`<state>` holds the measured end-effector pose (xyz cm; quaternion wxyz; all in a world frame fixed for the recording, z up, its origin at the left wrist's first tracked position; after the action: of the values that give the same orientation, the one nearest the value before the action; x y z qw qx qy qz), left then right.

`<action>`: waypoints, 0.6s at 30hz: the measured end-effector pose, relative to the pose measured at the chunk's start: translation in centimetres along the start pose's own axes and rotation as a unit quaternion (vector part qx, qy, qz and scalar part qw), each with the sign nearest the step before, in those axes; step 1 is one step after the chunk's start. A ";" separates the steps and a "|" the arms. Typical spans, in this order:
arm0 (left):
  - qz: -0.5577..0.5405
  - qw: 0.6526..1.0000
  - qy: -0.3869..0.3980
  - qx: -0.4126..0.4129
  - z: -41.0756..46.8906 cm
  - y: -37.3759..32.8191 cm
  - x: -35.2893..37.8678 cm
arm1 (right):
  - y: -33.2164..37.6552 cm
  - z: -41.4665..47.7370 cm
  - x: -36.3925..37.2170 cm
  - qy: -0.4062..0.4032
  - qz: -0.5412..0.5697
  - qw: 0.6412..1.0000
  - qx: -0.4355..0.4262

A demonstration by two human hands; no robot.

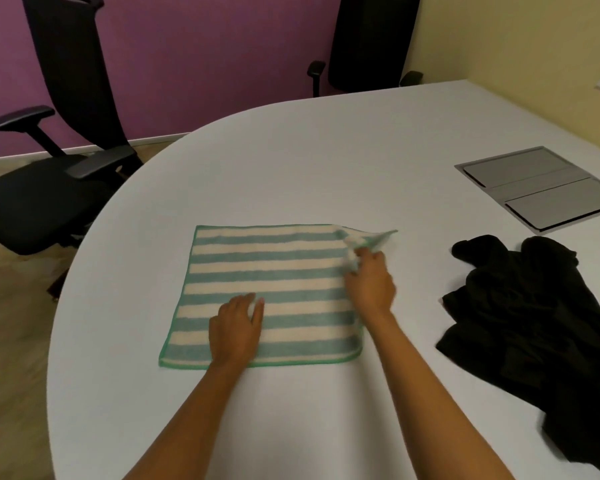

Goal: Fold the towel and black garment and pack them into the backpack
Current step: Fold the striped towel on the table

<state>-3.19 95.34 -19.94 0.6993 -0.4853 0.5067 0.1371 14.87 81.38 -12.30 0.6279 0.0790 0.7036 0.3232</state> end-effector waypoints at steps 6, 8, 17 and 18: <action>-0.431 0.854 0.108 -0.272 6.6 0.2 -2.2 | 9.3 -5.7 7.8 0.229 0.072 0.956 -0.171; -0.401 0.855 0.123 -0.303 7.7 1.4 -1.9 | 9.1 -6.6 10.4 0.278 0.076 0.941 -0.178; -0.194 0.980 0.033 -0.007 12.0 2.6 -1.0 | 4.0 -5.7 14.2 0.067 -0.001 0.960 -0.273; -0.149 0.985 0.064 0.056 12.5 2.0 -0.9 | 3.8 -5.8 14.4 0.045 -0.013 0.957 -0.285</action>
<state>2.24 106.86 -20.07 0.7039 -0.5237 0.4790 -0.0287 5.48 89.72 -22.18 0.5960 -0.1272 0.6107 0.5056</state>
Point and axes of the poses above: each hand's wrist, its own z-axis towards the middle knuckle, its own x-axis out of the palm, y = z × x, the point moved 3 cm from there along z, towards the middle knuckle, and after that the axes turned 2 degrees about -y, right-handed, at the moved point
